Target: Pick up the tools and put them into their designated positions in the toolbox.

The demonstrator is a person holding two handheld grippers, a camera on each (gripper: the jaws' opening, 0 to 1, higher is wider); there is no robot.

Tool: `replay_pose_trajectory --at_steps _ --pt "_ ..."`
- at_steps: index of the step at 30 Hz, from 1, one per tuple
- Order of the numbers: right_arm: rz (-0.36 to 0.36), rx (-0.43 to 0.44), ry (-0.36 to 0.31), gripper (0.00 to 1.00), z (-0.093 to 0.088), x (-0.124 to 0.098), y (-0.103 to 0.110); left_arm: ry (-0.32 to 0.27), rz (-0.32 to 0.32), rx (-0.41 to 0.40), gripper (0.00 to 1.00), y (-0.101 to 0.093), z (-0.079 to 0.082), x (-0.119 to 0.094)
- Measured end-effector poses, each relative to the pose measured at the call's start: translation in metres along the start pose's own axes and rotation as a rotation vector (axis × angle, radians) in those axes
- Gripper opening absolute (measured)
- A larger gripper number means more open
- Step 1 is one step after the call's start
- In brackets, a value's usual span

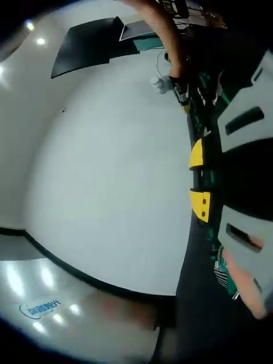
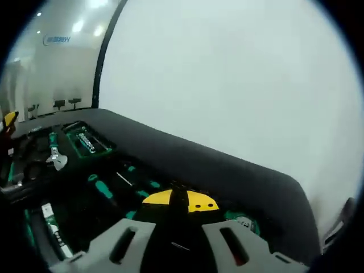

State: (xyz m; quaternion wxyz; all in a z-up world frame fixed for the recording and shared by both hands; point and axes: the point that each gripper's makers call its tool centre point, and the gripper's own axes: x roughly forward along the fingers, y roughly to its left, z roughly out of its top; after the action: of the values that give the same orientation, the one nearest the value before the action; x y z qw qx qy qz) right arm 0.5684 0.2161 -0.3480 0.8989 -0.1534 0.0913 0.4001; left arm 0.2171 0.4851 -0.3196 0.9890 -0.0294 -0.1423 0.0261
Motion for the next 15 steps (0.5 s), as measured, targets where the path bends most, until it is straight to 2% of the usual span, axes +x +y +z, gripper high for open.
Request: replay_pose_trajectory --at_steps 2,5,6,9,10,14,15 --pt "-0.013 0.037 -0.016 0.06 0.014 -0.023 -0.009 0.003 -0.003 0.007 0.10 0.000 0.000 0.001" --pt "-0.015 0.046 -0.016 0.07 0.027 -0.038 -0.029 0.006 0.001 0.029 0.10 -0.001 -0.001 0.002" --pt "-0.019 -0.005 -0.003 0.07 0.032 -0.038 -0.047 0.008 0.002 0.039 0.10 -0.001 -0.002 0.003" --pt "-0.026 -0.029 0.000 0.07 0.041 -0.061 -0.072 0.010 0.002 0.056 0.10 -0.001 -0.002 0.003" --pt "-0.041 -0.037 0.009 0.07 0.044 -0.070 -0.086 0.007 0.001 0.059 0.10 -0.001 -0.002 0.004" --pt "-0.081 -0.003 0.013 0.07 0.054 -0.109 -0.124 -0.002 0.001 0.059 0.10 0.002 -0.001 0.005" --pt "-0.085 0.001 0.017 0.07 0.053 -0.119 -0.127 -0.002 0.003 0.061 0.10 0.004 -0.001 0.005"
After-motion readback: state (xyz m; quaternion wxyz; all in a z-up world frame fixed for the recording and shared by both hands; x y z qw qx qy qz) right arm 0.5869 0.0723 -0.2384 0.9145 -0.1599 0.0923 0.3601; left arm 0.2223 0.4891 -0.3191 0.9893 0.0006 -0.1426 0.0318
